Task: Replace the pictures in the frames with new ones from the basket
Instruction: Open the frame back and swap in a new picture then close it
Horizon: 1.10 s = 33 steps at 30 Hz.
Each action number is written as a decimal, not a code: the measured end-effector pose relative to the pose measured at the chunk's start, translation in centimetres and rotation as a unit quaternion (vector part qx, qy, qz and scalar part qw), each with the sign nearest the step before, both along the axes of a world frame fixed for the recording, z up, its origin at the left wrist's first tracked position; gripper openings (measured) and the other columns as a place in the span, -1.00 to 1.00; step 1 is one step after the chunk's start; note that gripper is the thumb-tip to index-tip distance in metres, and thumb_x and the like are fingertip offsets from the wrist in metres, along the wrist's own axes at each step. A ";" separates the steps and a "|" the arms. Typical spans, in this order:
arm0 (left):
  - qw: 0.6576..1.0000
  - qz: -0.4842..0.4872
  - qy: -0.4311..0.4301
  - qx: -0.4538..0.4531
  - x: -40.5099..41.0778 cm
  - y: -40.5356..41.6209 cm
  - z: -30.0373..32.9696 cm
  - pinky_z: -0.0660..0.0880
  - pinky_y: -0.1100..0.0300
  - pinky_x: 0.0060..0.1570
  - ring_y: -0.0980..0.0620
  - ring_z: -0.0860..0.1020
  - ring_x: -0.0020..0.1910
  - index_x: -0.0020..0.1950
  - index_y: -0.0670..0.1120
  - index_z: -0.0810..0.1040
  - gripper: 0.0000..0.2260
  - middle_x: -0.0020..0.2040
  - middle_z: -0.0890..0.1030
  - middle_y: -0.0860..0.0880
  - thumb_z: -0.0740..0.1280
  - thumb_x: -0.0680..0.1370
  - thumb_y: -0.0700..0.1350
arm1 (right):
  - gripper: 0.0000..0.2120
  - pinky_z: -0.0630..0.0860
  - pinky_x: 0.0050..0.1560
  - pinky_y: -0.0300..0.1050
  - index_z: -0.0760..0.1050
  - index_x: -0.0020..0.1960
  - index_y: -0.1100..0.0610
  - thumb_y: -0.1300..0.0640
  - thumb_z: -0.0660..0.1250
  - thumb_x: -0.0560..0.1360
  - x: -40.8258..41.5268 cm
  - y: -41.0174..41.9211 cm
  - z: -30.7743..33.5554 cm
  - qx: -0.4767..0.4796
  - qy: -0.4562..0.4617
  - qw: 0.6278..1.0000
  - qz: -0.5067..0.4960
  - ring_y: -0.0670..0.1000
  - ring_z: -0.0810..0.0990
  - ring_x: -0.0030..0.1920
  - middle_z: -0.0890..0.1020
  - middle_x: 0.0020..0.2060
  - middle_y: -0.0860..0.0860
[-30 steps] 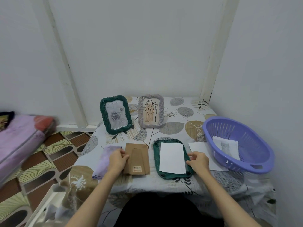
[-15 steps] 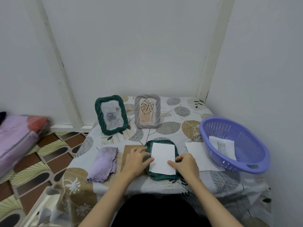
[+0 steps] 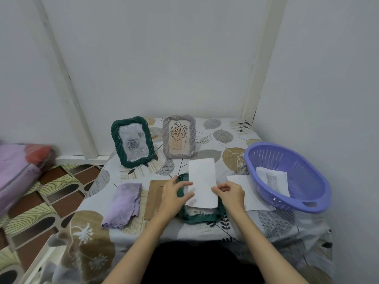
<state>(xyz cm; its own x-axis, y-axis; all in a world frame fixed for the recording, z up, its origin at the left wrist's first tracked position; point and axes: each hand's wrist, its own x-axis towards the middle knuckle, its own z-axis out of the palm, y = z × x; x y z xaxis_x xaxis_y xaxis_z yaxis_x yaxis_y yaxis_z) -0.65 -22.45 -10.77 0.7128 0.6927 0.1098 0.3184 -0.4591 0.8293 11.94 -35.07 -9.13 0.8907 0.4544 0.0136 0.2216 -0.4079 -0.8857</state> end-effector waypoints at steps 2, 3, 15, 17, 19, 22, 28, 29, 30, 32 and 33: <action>0.981 -0.027 -0.111 -0.156 0.9 -0.7 1.2 0.29 -0.07 0.39 -0.02 0.36 0.36 0.09 0.14 0.55 -0.71 0.35 0.44 -0.05 0.41 0.44 -0.18 | -0.85 0.47 -0.14 -0.20 0.61 -0.17 0.24 0.18 0.49 0.33 0.4 -0.2 1.3 0.037 0.002 0.999 0.023 -0.01 0.56 -0.23 0.61 -0.30 0.05; 0.966 -0.034 -0.143 -0.214 1.5 -1.1 1.8 0.41 -0.07 0.30 -0.01 0.46 0.25 0.11 0.08 0.55 -0.68 0.30 0.49 -0.06 0.39 0.44 -0.25 | -0.85 0.46 -0.16 -0.24 0.61 -0.16 0.23 0.18 0.50 0.33 0.8 -0.4 2.0 0.049 0.002 0.998 0.031 -0.03 0.56 -0.24 0.62 -0.29 0.05; 0.961 -0.070 -0.098 -0.250 9.7 -5.1 1.4 0.56 0.10 0.04 -0.12 0.53 0.09 0.22 -0.13 0.50 -0.55 0.23 0.51 -0.17 0.37 0.38 -0.44 | -0.55 0.49 0.14 0.05 0.49 0.22 0.06 -0.01 0.44 0.37 8.9 -11.5 4.7 -0.235 -0.125 0.960 0.088 0.01 0.54 0.06 0.60 0.09 0.00; 0.974 -0.051 -0.054 -0.212 11.1 -5.7 1.1 0.51 0.04 0.16 -0.11 0.51 0.11 0.23 -0.15 0.49 -0.53 0.23 0.51 -0.16 0.41 0.35 -0.40 | -0.73 0.55 0.07 0.02 0.60 0.05 0.09 0.06 0.45 0.37 9.2 -11.9 4.9 -0.201 -0.130 0.965 0.111 -0.07 0.58 -0.10 0.66 -0.07 -0.04; 0.984 -0.032 -0.009 -0.176 12.2 -6.1 0.7 0.45 0.17 0.16 -0.03 0.49 0.08 0.25 -0.17 0.48 -0.52 0.19 0.51 -0.12 0.44 0.35 -0.36 | -0.81 0.56 0.01 -0.04 0.64 -0.03 0.11 0.10 0.45 0.38 9.6 -12.1 5.4 -0.173 -0.151 0.967 0.108 -0.14 0.57 -0.21 0.68 -0.15 -0.04; 0.986 -0.058 0.024 -0.157 13.4 -6.5 0.3 0.46 0.28 0.01 0.00 0.50 0.01 0.28 -0.21 0.47 -0.57 0.12 0.53 -0.12 0.42 0.42 -0.26 | -0.83 0.51 -0.19 -0.31 0.64 -0.04 0.19 0.18 0.45 0.38 10.5 -12.2 6.4 -0.111 -0.147 0.978 0.096 -0.24 0.54 -0.38 0.63 -0.26 -0.07; 0.983 -0.150 0.105 -0.018 15.0 -7.0 -0.4 0.32 0.20 0.28 -0.02 0.46 0.30 0.34 -0.15 0.43 -0.66 0.32 0.49 -0.11 0.24 0.56 -0.17 | -0.82 0.42 -0.33 -0.50 0.65 -0.05 0.15 0.19 0.48 0.36 11.7 -12.3 6.8 -0.062 -0.109 0.988 0.088 -0.38 0.52 -0.43 0.63 -0.26 -0.05; 0.981 -0.153 0.117 0.020 15.1 -7.0 -0.7 0.32 0.18 0.27 -0.04 0.44 0.32 0.34 -0.14 0.43 -0.66 0.32 0.48 -0.14 0.24 0.56 -0.16 | -0.82 0.42 -0.34 -0.51 0.65 -0.05 0.16 0.19 0.48 0.35 11.6 -12.1 6.5 -0.061 -0.108 0.988 0.094 -0.38 0.51 -0.43 0.63 -0.26 -0.05; 0.978 -0.153 0.129 0.062 15.3 -7.0 -1.2 0.32 0.16 0.25 -0.07 0.42 0.33 0.33 -0.12 0.43 -0.66 0.29 0.49 -0.17 0.25 0.55 -0.14 | -0.82 0.42 -0.34 -0.51 0.65 -0.05 0.17 0.20 0.48 0.35 11.4 -12.0 6.2 -0.063 -0.108 0.987 0.100 -0.38 0.50 -0.43 0.63 -0.26 -0.05; 0.960 -0.149 0.170 0.167 15.6 -6.9 -1.9 0.28 0.11 0.25 -0.13 0.36 0.33 0.32 -0.06 0.44 -0.65 0.21 0.50 -0.15 0.27 0.53 -0.05 | -0.80 0.41 -0.35 -0.50 0.65 -0.04 0.17 0.19 0.48 0.34 10.9 -11.7 5.5 -0.071 -0.109 0.986 0.108 -0.39 0.49 -0.44 0.63 -0.25 -0.05; 0.946 -0.147 0.192 0.218 15.6 -6.8 -2.2 0.24 0.07 0.29 -0.14 0.30 0.35 0.32 -0.03 0.43 -0.63 0.21 0.47 -0.12 0.27 0.53 0.00 | -0.79 0.40 -0.35 -0.50 0.65 -0.03 0.16 0.18 0.49 0.34 10.7 -11.7 5.1 -0.077 -0.109 0.985 0.111 -0.39 0.49 -0.44 0.63 -0.25 -0.05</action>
